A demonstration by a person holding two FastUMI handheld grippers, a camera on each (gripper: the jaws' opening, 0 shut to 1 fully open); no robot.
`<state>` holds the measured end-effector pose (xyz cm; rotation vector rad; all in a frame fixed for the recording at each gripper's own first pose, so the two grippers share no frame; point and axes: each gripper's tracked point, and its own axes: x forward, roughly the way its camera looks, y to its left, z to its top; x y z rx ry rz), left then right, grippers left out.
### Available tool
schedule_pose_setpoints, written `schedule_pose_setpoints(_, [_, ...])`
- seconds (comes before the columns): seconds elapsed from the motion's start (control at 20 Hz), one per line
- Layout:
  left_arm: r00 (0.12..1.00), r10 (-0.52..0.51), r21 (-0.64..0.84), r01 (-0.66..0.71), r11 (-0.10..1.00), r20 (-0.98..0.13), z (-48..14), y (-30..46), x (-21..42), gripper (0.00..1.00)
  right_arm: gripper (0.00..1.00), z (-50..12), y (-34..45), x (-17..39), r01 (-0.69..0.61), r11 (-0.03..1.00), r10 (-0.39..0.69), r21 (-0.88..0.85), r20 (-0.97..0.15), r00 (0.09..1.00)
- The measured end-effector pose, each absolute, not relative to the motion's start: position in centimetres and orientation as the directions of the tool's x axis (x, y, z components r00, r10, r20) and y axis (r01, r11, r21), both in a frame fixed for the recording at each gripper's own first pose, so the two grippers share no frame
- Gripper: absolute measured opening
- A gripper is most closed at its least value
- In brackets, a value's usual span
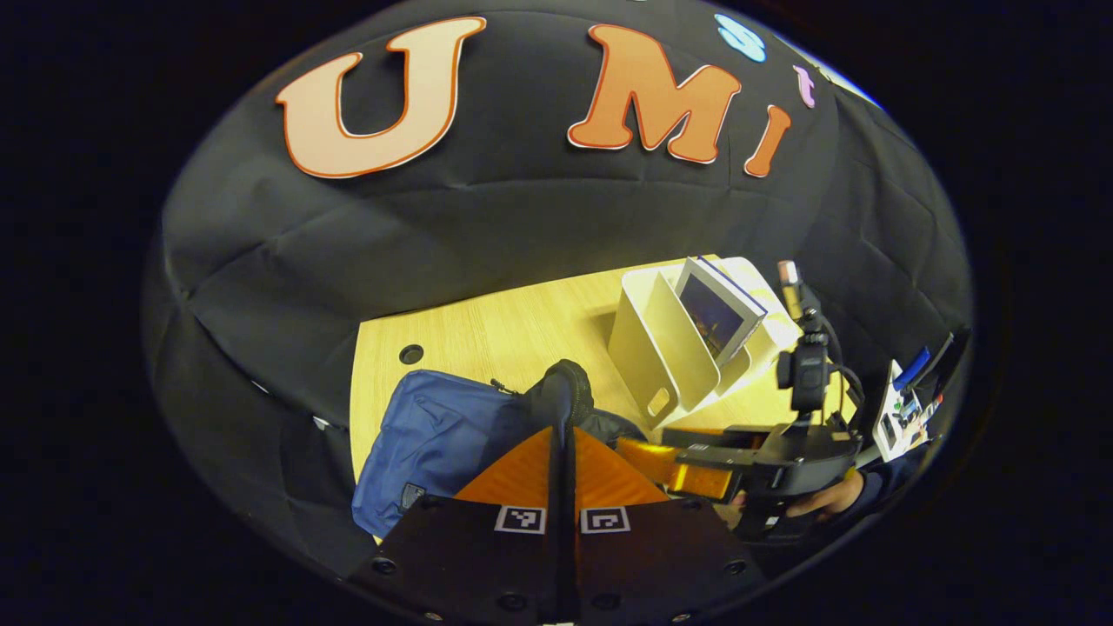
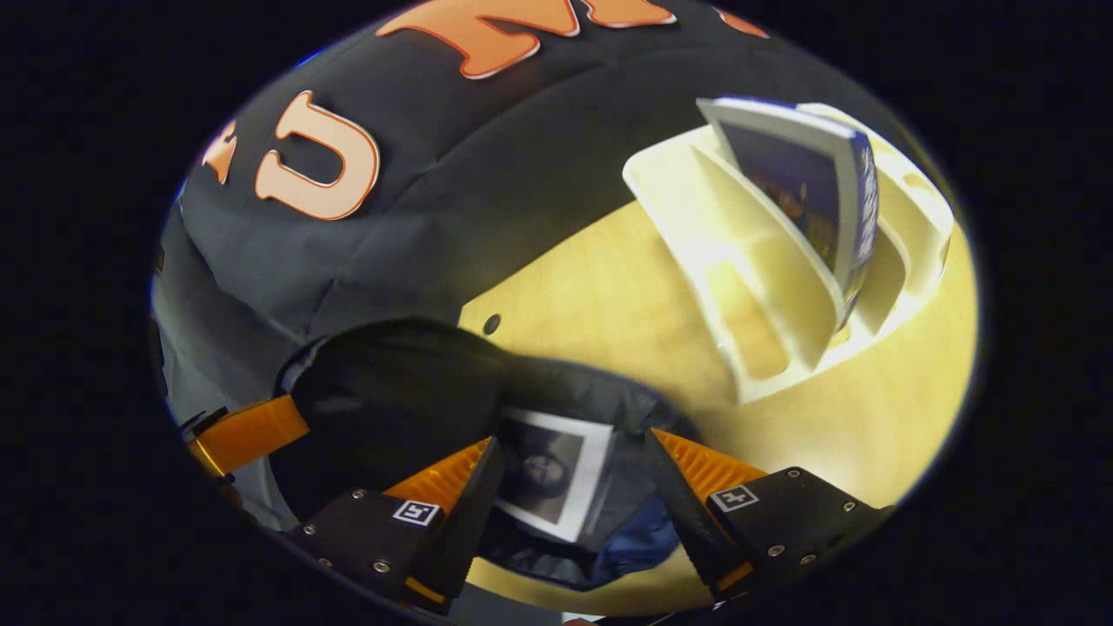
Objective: Open the schoolbag, grab two books from the bookshelf and put them into the schoolbag.
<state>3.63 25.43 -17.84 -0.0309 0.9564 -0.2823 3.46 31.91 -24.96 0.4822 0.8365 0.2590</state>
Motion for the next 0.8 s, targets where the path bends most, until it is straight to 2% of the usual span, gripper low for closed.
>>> schedule_pose_setpoints(0.15, [0.554,-0.239,-0.166,0.179,0.97,-0.797,-18.2,25.4,3.2,0.01,0.97,-21.8,28.8,4.7,-0.081,0.892,0.368,0.445,-0.61,0.702])
schedule_pose_setpoints(0.45, [0.557,-0.225,-0.181,0.135,0.974,-0.8,-19.0,24.6,2.5,0.01,0.96,-15.6,20.8,8.5,-0.131,0.979,0.199,0.157,-0.581,0.789])
schedule_pose_setpoints(0.7, [0.562,-0.219,-0.201,0.095,0.975,-0.797,-19.4,24.5,1.9,0.01,0.96,-13.1,16.3,12.3,-0.136,0.991,0.116,0.017,-0.625,0.772])
schedule_pose_setpoints(0.8, [0.565,-0.216,-0.206,0.083,0.975,-0.796,-19.6,24.5,1.6,0.0,0.96,-14.1,15.5,13.6,-0.156,0.988,0.109,-0.006,-0.685,0.72])
